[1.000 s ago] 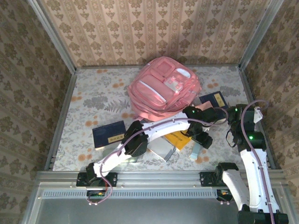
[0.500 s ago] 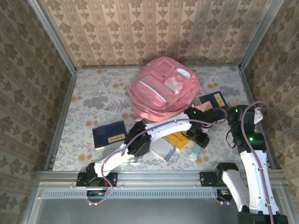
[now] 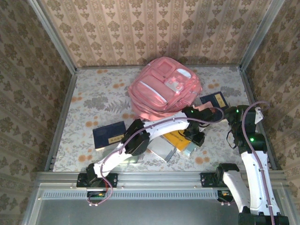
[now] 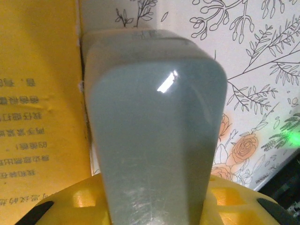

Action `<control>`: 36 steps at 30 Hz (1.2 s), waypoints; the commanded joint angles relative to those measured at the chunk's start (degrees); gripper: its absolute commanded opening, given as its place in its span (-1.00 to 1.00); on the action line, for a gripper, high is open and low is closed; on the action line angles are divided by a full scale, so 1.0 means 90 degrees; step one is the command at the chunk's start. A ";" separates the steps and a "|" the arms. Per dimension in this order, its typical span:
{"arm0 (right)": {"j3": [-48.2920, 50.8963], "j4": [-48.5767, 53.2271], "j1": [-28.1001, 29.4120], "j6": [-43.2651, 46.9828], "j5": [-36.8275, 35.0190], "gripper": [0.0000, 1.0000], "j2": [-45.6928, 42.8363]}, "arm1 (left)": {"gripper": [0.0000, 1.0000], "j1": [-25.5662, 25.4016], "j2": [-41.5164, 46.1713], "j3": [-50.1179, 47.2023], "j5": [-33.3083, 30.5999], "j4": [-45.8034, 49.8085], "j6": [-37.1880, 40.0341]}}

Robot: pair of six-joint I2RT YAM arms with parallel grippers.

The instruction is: Pack the student bag

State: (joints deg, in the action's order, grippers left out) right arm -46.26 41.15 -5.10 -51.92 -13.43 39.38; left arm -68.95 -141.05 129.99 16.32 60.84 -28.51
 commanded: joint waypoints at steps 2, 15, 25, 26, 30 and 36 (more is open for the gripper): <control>-0.0118 -0.0344 0.0015 0.0342 0.0426 0.38 0.0001 | -0.63 0.0344 0.1367 -0.0545 0.0167 -0.0405 -0.0138; -0.0031 -0.2163 0.0769 0.1208 0.1736 0.35 0.0680 | -0.78 0.2156 0.5135 -0.4687 0.0724 -0.2618 -0.0807; -0.1657 -0.3399 0.1942 0.2746 0.4467 0.34 0.4124 | -0.77 0.5126 0.6993 -0.6631 0.1404 -0.3081 -0.1015; -0.1966 -0.3444 0.2059 0.3008 0.4783 0.29 0.4605 | -0.77 0.5402 0.7113 -0.6793 0.1427 -0.3161 -0.1076; -0.3315 -0.2709 0.2406 0.4034 0.5265 0.24 0.6010 | -0.76 0.6118 0.7441 -0.7185 0.1381 -0.3420 -0.1202; -0.5621 -0.0946 0.2590 0.5338 0.5663 0.23 0.7947 | -0.73 0.6695 0.7426 -0.7435 0.1582 -0.3825 -0.1313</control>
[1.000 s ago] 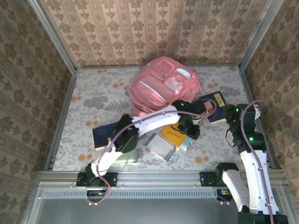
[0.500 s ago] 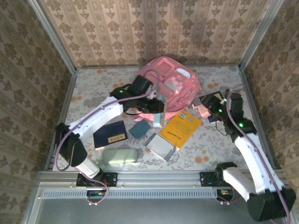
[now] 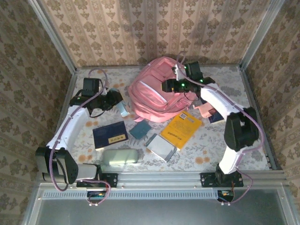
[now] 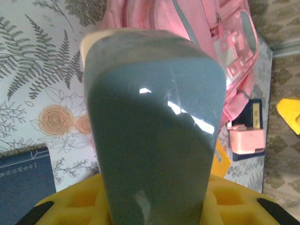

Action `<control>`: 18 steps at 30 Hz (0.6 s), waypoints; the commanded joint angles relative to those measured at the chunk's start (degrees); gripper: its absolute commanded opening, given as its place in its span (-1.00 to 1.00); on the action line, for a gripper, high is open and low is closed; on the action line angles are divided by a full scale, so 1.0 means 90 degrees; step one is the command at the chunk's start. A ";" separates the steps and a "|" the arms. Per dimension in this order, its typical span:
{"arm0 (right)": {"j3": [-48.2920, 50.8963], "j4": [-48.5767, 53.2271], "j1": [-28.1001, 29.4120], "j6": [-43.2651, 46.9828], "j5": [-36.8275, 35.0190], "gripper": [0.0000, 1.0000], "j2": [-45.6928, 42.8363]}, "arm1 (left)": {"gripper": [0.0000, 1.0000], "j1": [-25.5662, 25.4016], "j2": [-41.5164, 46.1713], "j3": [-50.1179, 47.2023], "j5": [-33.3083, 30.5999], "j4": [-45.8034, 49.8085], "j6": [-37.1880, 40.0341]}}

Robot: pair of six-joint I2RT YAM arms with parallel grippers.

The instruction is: Pack the student bag

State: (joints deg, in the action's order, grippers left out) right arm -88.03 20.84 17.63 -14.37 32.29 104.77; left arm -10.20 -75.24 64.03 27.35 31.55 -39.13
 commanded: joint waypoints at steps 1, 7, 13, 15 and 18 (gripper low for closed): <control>-0.1269 0.1601 0.0093 0.1329 0.0626 0.22 0.0941 | -0.73 0.0200 0.0111 -0.0142 0.0355 -0.0600 -0.0124; -0.3169 0.2883 0.0224 0.1604 0.0669 0.21 0.2496 | -0.74 0.0244 0.0080 -0.0438 0.0318 -0.0940 -0.0129; -0.3840 0.3013 0.0302 0.1514 0.0759 0.23 0.3132 | -0.75 0.0244 -0.0109 -0.0581 0.0432 -0.1066 -0.0108; -0.4020 0.3075 0.0298 0.1480 0.0894 0.23 0.3310 | -0.75 0.0244 -0.0164 -0.0572 0.0456 -0.1065 -0.0073; -0.4072 0.3065 0.0299 0.1470 0.1217 0.22 0.3433 | -0.75 0.0244 -0.0216 -0.0524 0.0457 -0.1025 -0.0019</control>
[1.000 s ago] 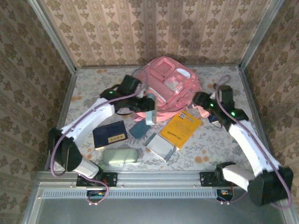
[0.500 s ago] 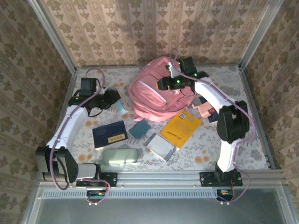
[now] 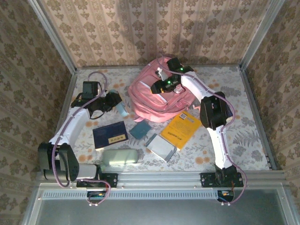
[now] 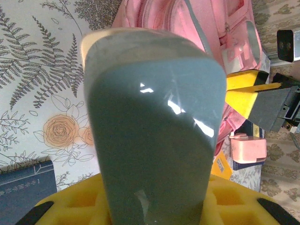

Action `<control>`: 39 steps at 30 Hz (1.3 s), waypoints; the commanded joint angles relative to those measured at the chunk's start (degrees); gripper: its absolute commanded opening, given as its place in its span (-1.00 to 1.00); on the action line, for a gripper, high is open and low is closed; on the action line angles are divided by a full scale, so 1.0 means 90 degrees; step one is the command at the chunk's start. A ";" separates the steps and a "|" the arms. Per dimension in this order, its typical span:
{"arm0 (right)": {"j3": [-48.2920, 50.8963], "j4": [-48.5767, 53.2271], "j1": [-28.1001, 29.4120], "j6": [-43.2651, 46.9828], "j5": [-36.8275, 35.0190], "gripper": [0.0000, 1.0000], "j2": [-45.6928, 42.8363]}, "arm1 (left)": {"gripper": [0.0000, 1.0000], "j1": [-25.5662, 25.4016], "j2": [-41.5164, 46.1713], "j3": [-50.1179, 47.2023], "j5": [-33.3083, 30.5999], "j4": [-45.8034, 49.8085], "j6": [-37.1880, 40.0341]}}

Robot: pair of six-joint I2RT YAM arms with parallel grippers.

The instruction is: Pack the student bag

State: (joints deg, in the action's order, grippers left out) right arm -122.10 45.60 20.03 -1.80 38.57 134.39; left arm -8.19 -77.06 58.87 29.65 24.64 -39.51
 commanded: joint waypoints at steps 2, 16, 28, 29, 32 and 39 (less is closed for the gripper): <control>-0.0268 0.0315 0.0042 0.0109 0.0834 0.17 0.0189 | -0.75 0.0021 -0.0050 0.0082 0.0195 -0.0221 0.0070; -0.0477 0.0597 0.0319 0.0205 0.0411 -0.07 0.0694 | -0.72 0.0012 0.0368 -0.0391 0.0323 -0.0383 -0.0185; -0.0376 0.0397 0.0471 -0.0141 -0.0291 -0.57 0.0543 | -0.72 -0.0121 0.0665 -0.0715 0.0462 -0.0823 -0.0587; -0.0355 0.0420 0.0488 -0.0134 -0.0246 -0.66 0.0545 | -0.72 -0.0116 0.0647 -0.0705 0.0450 -0.0778 -0.0567; -0.0345 0.0574 0.0546 0.0071 -0.0078 -1.00 0.0478 | -0.73 -0.0116 0.0661 -0.0666 0.0384 -0.0700 -0.0502; -0.0238 -0.0646 0.0132 -0.1138 0.0778 -1.00 -0.0450 | -0.74 0.0169 0.0749 -0.0365 0.0088 -0.0378 -0.0438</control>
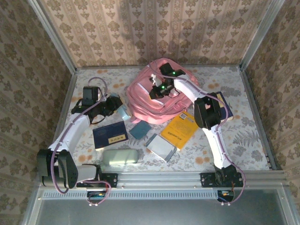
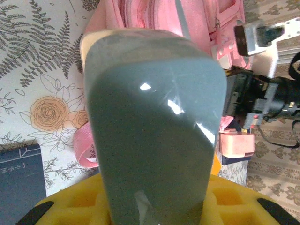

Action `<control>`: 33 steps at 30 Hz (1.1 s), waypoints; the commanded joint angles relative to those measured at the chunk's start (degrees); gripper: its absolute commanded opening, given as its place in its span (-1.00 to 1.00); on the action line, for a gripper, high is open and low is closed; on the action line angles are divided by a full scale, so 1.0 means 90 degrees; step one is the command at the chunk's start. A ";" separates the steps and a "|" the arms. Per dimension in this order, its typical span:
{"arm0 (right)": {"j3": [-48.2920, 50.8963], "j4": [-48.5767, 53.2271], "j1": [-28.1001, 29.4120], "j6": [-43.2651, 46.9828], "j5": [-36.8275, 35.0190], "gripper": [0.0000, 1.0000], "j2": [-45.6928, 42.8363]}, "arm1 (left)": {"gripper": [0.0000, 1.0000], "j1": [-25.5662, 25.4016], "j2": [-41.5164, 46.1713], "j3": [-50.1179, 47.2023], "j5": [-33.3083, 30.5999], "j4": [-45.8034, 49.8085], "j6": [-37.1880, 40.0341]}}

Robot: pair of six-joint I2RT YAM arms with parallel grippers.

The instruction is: Pack the student bag

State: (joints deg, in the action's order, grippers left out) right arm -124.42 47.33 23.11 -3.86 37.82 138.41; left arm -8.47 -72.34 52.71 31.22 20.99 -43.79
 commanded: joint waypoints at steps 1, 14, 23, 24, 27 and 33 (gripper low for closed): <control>0.0040 -0.1086 -0.0291 -0.1188 0.0996 -1.00 -0.0974 | -0.74 0.0268 0.0234 0.0369 -0.0093 0.0056 0.0028; -0.0781 -0.3460 -0.0891 -0.4122 0.3057 -1.00 -0.0918 | -0.74 0.0355 -0.0506 0.1138 -0.0247 -0.0458 -0.0251; -0.0791 -0.6795 -0.1020 -0.7113 0.3606 -1.00 -0.0765 | -0.76 -0.0084 -0.2134 0.2421 0.0012 -0.1020 -0.0597; -0.0785 -0.7051 -0.1035 -0.7330 0.3591 -1.00 -0.0762 | -0.77 -0.0094 -0.2247 0.2497 -0.0034 -0.1096 -0.0624; -0.0941 -0.7689 -0.1049 -0.7943 0.3642 -1.00 -0.0622 | -0.77 -0.0075 -0.2656 0.2621 -0.0031 -0.1655 -0.0918; -0.1069 -0.7894 -0.1061 -0.8062 0.3706 -1.00 -0.0569 | -0.77 -0.0092 -0.3712 0.2874 0.0541 -0.3418 -0.2153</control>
State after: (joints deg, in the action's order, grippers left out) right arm -129.49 -13.30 13.69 -72.75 68.14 134.13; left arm -9.23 -101.47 75.46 31.07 4.97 -54.85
